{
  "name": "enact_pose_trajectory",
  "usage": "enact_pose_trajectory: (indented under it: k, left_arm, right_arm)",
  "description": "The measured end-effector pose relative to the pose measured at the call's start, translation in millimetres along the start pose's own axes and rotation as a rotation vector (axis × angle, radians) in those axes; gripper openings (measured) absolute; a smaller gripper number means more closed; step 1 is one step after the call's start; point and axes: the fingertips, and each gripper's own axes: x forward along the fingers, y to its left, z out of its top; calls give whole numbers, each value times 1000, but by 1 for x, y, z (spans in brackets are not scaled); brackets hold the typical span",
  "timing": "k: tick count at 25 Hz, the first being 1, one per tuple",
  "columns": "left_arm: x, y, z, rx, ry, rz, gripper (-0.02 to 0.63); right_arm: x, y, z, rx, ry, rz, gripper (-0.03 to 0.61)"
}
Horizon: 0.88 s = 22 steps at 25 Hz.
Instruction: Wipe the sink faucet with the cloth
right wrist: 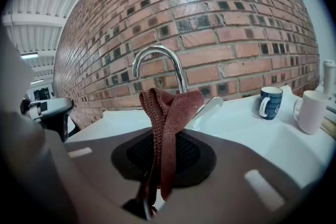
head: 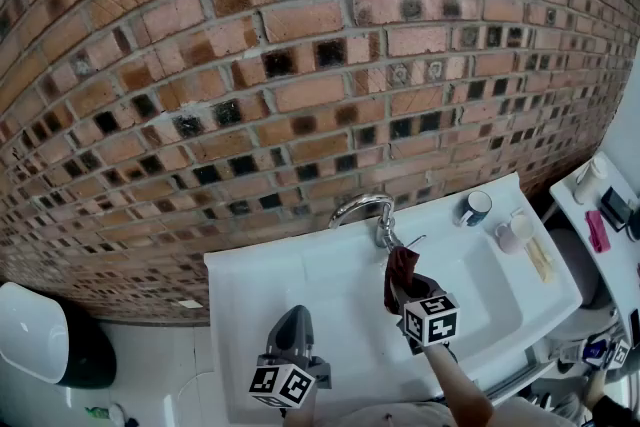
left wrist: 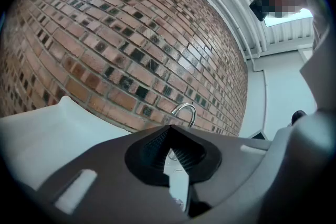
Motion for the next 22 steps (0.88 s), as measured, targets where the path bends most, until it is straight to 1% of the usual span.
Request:
enact_pose_trajectory:
  k: [6, 11, 14, 16, 22]
  left_arm:
    - [22, 17, 6, 40, -19, 25, 5]
    - [38, 11, 0, 34, -39, 16, 5]
    - [45, 1, -6, 26, -38, -6, 5]
    - [47, -4, -10, 31, -21, -15, 5]
    - [46, 0, -10, 31, -10, 5, 5]
  right_arm:
    - [43, -37, 9, -12, 21, -53, 49]
    - [56, -48, 11, -30, 38, -50, 49]
    - [52, -57, 15, -53, 34, -53, 49]
    - [44, -69, 25, -51, 5, -79, 49]
    - [18, -104, 57, -59, -69, -164, 49]
